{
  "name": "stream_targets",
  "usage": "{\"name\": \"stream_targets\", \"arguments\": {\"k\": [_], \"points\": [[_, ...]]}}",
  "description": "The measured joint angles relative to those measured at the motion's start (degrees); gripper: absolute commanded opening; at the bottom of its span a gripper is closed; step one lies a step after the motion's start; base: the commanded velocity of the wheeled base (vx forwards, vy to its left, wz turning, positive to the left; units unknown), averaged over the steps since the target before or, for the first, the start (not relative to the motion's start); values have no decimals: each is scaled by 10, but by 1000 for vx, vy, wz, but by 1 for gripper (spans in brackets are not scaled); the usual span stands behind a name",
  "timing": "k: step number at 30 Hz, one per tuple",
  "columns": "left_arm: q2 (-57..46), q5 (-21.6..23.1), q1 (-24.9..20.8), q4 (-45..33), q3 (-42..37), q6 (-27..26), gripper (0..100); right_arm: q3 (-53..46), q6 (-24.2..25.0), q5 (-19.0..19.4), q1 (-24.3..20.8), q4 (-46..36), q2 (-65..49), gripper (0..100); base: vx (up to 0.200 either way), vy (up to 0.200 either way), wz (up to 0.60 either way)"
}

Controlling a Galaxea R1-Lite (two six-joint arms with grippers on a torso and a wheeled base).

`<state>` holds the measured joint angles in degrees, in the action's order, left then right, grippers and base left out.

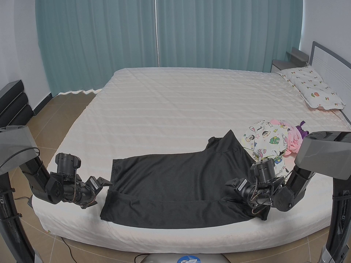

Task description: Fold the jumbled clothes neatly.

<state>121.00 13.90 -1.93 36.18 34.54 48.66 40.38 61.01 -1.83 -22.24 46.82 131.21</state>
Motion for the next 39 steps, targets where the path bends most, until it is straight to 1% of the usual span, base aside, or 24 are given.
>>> {"name": "stream_targets", "arguments": {"k": [2, 3, 7, 25, 27, 30, 33, 36, 39], "points": [[0, 0, 0, 0, 0, 0, 100, 3, -2, -5, -3, -8, 3, 100, 0, 0, 0], [0, 0, 0, 0, 0, 0, 100, 5, -3, -10, -4, -16, 5, 0, 0, 0, 0], [0, 0, 0, 0, 0, 0, 100, 17, -10, -23, -12, -35, 10, 0, 0, 0, 0], [0, 0, 0, 0, 0, 0, 100, 13, -10, -37, -12, -37, -3, 0, 0, 0, 0], [0, 0, 0, 0, 0, 0, 100, 8, -16, -37, -14, -37, -15, 0, 0, 0, 0], [0, 0, 0, 0, 0, 0, 100, -1, -41, -39, -21, -38, -39, 0, 0, 0, 0], [0, 0, 0, 0, 0, 0, 100, -10, -61, -62, -34, -39, -59, 0, 0, 0, 0], [0, 0, 0, 0, 0, 0, 100, -18, -78, -97, -57, -49, -73, 0, 0, 0, 0], [0, 0, 0, 0, 0, 0, 100, -23, -88, -114, -79, -58, -80, 0, 0, 0, 0]]}}
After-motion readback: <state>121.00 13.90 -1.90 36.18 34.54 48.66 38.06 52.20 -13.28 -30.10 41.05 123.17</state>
